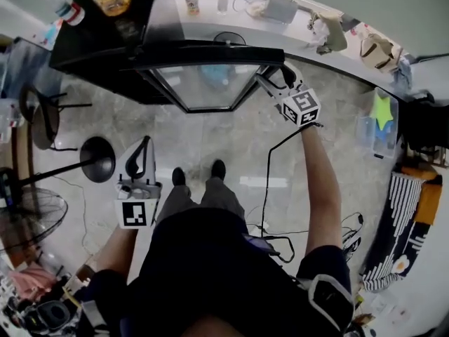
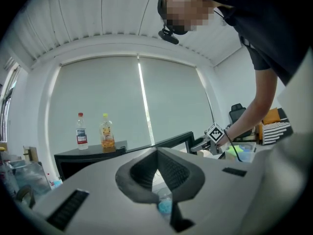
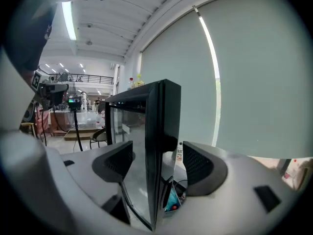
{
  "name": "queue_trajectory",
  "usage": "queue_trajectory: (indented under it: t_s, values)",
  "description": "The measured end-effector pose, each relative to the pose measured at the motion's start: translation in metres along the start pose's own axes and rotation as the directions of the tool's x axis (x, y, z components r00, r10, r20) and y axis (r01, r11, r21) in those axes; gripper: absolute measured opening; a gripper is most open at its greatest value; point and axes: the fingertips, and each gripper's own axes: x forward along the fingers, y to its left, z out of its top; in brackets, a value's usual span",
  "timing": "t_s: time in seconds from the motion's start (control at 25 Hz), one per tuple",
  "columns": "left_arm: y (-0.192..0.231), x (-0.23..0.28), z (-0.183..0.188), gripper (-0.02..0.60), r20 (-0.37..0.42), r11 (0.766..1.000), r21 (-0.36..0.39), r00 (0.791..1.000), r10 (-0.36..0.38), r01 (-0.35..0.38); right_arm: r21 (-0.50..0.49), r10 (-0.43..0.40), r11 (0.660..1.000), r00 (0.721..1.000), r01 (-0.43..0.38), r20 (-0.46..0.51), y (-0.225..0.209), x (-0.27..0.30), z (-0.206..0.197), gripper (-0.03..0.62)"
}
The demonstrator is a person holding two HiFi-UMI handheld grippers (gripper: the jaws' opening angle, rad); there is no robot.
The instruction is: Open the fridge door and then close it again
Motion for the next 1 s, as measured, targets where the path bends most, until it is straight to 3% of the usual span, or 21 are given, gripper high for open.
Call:
queue_trajectory:
  t_s: [0.2,0.36,0.44,1.0]
  values:
    - [-0.006,0.008,-0.002,0.023,-0.023,0.999,0.018,0.999,0.035,-0.035,-0.006,0.109,0.994,0.994,-0.109,0.012,-0.002,0.013,-0.002,0.333]
    - [-0.007,0.007,-0.007,0.022,-0.036,0.998,0.014,0.998,0.061,-0.060,-0.034,0.162,0.986,0.987,-0.162,-0.003,-0.002,0.022,-0.004,0.279]
    - [-0.005,0.005,-0.008,0.023,-0.039,0.998,0.010,0.997,0.065,-0.064,-0.034,0.168,0.985,0.986,-0.168,-0.003,-0.004,0.023,-0.002,0.249]
    - [0.010,0.003,-0.012,0.023,-0.033,0.999,0.007,0.999,0.035,-0.034,-0.010,0.114,0.993,0.993,-0.115,-0.015,0.012,0.014,-0.005,0.245]
